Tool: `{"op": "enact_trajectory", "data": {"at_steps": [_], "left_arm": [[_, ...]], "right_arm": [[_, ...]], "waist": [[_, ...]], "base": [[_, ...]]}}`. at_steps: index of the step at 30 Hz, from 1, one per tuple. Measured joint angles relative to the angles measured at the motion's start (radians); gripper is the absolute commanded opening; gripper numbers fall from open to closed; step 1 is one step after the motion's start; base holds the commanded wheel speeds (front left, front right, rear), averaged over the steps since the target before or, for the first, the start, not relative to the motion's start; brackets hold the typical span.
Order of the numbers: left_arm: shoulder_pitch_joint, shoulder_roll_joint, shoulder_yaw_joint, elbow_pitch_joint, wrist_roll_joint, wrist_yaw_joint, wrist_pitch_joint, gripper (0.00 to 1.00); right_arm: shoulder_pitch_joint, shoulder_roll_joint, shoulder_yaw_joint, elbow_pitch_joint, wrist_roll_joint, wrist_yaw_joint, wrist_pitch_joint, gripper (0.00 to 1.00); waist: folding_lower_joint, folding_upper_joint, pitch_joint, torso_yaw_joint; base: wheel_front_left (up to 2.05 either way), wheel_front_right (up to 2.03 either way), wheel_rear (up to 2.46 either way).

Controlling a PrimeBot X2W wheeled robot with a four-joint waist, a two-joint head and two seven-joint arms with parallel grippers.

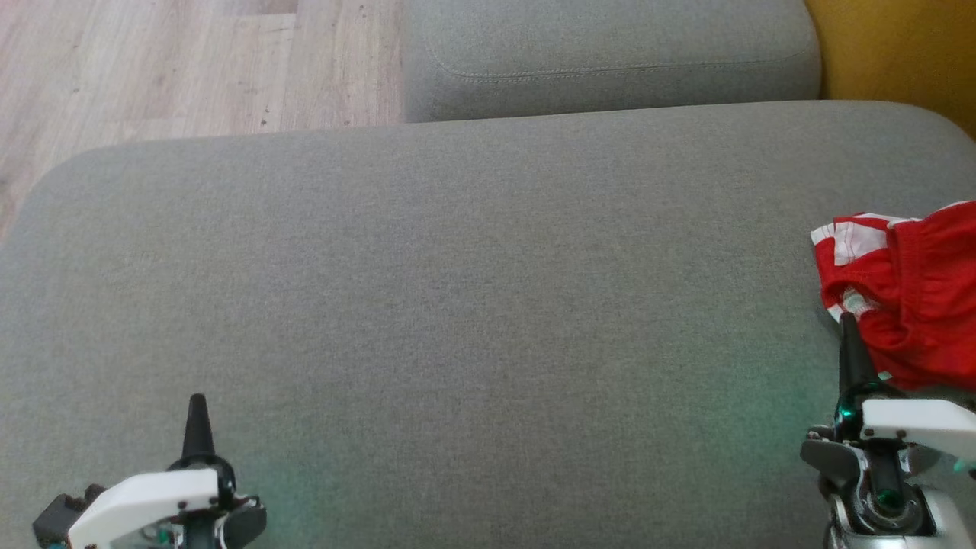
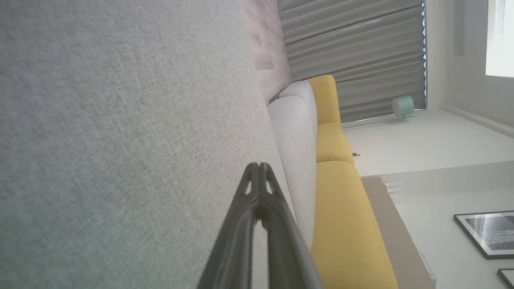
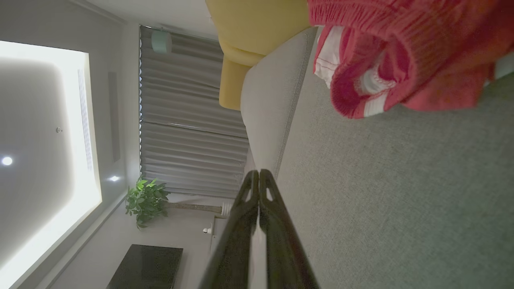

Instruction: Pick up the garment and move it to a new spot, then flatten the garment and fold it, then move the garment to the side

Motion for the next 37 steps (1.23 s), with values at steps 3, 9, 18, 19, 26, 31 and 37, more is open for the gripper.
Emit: {"op": "enact_trajectory", "data": {"at_steps": [3, 9, 18, 19, 26, 31, 37], "left_arm": [[0.0, 0.0, 0.008, -0.006, -0.036, -0.005, 0.009, 0.0], [-0.005, 0.0, 0.02, -0.014, -0.105, -0.008, 0.026, 0.0], [-0.02, 0.0, 0.027, -0.03, -0.211, -0.018, 0.051, 0.0], [-0.02, 0.0, 0.028, -0.03, -0.222, -0.018, 0.054, 0.0], [-0.02, 0.0, 0.03, -0.032, -0.237, -0.026, 0.054, 0.0], [-0.02, 0.0, 0.03, -0.032, -0.237, -0.026, 0.054, 0.0], [-0.02, 0.0, 0.03, -0.032, -0.237, -0.026, 0.054, 0.0]], "right_arm": [[0.011, 0.0, -0.003, -0.011, 0.034, 0.0, 0.007, 0.0], [0.016, 0.0, -0.01, -0.026, 0.101, 0.0, 0.024, 0.0], [0.016, 0.0, -0.024, -0.049, 0.202, 0.0, 0.049, 0.0], [0.016, 0.0, -0.026, -0.052, 0.214, 0.0, 0.054, 0.0], [0.016, 0.0, -0.027, -0.057, 0.229, 0.0, 0.055, 0.0], [0.016, 0.0, -0.027, -0.057, 0.229, 0.0, 0.055, 0.0], [0.016, 0.0, -0.027, -0.057, 0.229, 0.0, 0.055, 0.0]], "waist": [[0.0, 0.0, 0.0, -0.002], [0.0, 0.0, 0.0, -0.005], [0.0, 0.0, 0.001, -0.01], [0.0, 0.0, 0.001, -0.011], [0.0, 0.0, 0.001, -0.011], [0.0, 0.0, 0.001, -0.011], [0.0, 0.0, 0.001, -0.011]], "base": [[0.0, 0.0, 0.0], [0.0, 0.0, 0.0], [0.0, 0.0, 0.0], [0.0, 0.0, 0.0], [0.0, 0.0, 0.0], [0.0, 0.0, 0.0], [0.0, 0.0, 0.0]]}}
